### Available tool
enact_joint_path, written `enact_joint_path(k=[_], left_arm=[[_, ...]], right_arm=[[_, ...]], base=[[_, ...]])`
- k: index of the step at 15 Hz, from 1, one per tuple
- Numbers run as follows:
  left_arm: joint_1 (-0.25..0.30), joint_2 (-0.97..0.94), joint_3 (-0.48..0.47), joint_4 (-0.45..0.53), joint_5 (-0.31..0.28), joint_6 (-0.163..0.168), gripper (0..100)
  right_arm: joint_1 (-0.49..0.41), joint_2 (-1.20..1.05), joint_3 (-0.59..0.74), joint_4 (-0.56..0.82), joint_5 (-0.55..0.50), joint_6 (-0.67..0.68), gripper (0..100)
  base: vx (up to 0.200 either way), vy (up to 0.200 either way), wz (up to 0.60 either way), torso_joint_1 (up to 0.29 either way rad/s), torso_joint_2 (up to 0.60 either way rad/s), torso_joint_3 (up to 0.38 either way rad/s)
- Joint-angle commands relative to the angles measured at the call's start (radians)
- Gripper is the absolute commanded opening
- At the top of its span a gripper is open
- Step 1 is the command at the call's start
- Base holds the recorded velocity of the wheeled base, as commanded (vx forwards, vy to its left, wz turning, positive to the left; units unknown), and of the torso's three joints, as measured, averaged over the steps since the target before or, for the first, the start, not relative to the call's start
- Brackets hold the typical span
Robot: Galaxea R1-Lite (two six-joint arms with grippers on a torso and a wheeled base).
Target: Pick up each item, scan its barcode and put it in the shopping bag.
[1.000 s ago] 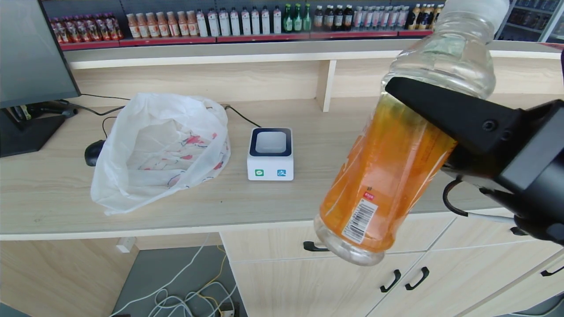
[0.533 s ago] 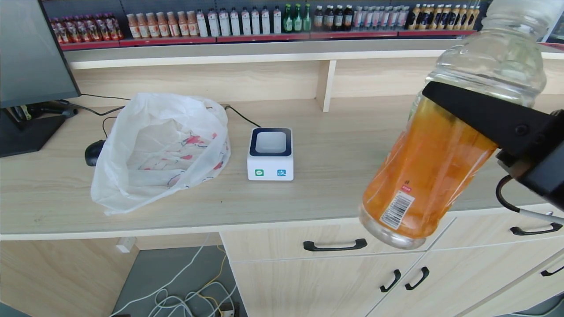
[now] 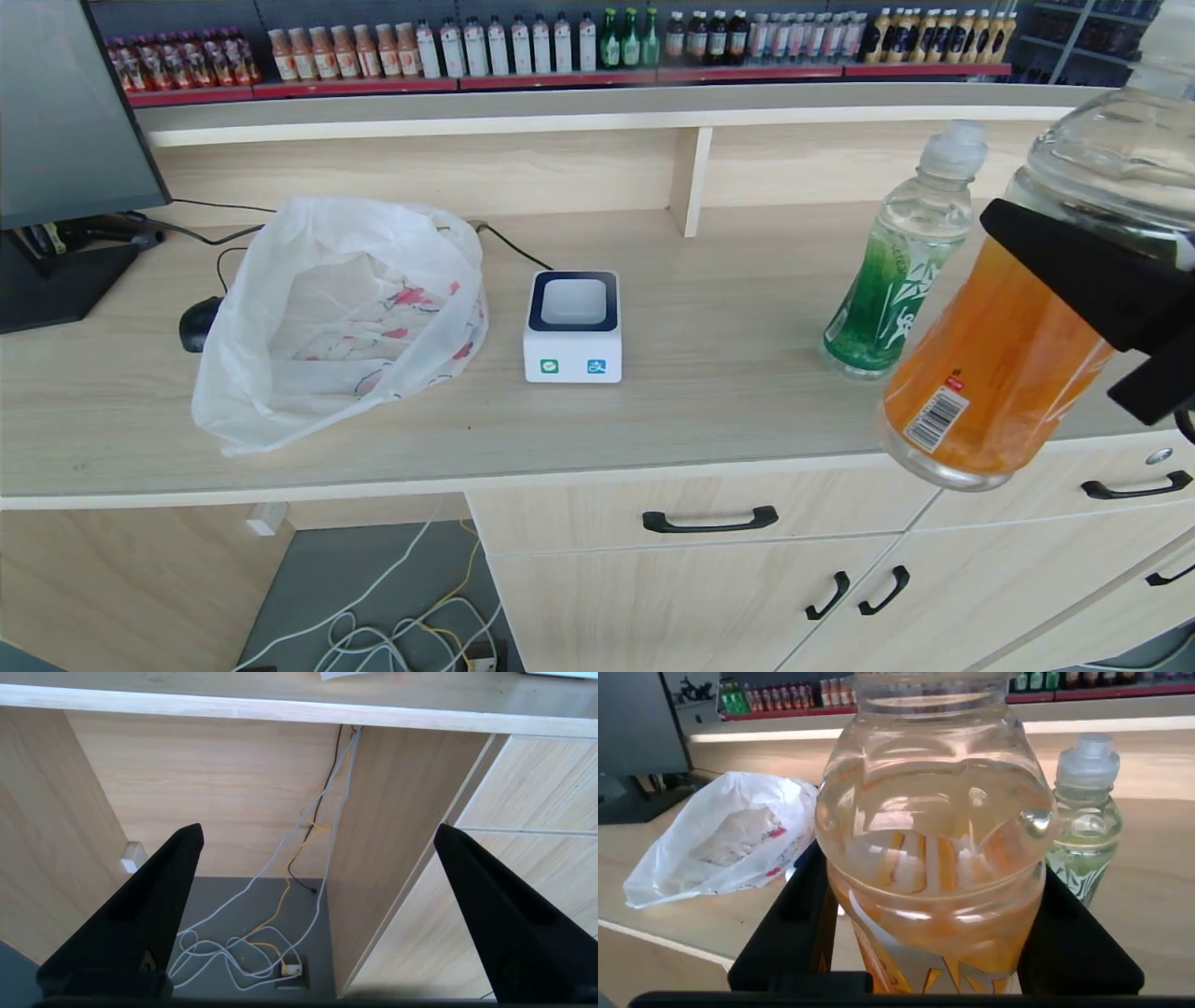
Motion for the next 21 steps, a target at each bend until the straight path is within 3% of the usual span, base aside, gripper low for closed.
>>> enact_joint_path(k=[1,5,8,14,21], left_arm=[[0.000,0.000,0.000,0.000,0.000,0.000,100],[0.000,0.000,0.000,0.000,0.000,0.001,100],[0.000,0.000,0.000,0.000,0.000,0.001,100],[0.000,0.000,0.000,0.000,0.000,0.000,100],[0.000,0.000,0.000,0.000,0.000,0.000,100]], right_arm=[[0.000,-0.017,0.012,-0.003,-0.036,-0.015,0],[0.000,-0.031,0.154,-0.159,-0.072,-0.170,0],[-0.003,0.024,0.166,-0.227,-0.093,-0.123,0],[-0.003,0.039,0.157,-0.230,-0.101,-0.100,0],[-0.003,0.039,0.149,-0.230,-0.101,-0.101,0]], base=[[0.000,0.000,0.00,0.000,0.00,0.000],[0.000,0.000,0.00,0.000,0.00,0.000],[0.000,0.000,0.00,0.000,0.00,0.000],[0.000,0.000,0.00,0.000,0.00,0.000],[0.000,0.200,0.00,-0.002,0.00,0.002]])
